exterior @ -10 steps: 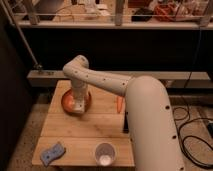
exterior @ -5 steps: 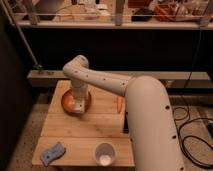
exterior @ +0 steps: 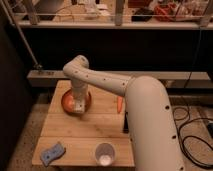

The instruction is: Place the bottle in the ceramic bowl

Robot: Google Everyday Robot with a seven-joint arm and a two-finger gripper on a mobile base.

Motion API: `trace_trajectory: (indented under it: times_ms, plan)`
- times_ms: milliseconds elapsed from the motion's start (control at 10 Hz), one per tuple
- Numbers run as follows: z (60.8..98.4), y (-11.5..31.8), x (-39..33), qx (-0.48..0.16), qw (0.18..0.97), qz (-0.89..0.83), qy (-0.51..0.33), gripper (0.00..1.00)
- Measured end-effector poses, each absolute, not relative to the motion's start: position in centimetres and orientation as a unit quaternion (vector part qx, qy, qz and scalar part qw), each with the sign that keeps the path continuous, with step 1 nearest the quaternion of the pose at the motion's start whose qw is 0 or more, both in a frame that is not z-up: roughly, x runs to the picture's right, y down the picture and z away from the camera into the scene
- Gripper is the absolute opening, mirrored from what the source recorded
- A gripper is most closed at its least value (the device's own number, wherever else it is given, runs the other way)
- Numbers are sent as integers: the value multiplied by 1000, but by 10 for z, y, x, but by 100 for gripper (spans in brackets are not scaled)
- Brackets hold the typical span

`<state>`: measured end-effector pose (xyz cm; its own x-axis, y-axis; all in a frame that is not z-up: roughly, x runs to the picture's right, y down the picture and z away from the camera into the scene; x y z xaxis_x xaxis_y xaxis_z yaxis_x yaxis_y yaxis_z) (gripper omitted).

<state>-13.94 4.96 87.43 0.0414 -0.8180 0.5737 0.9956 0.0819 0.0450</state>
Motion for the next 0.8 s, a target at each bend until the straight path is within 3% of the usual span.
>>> trace_trajectory:
  times_ms: [800]
  plan:
    - [875,49,-139,-187,693,-655,-238,38]
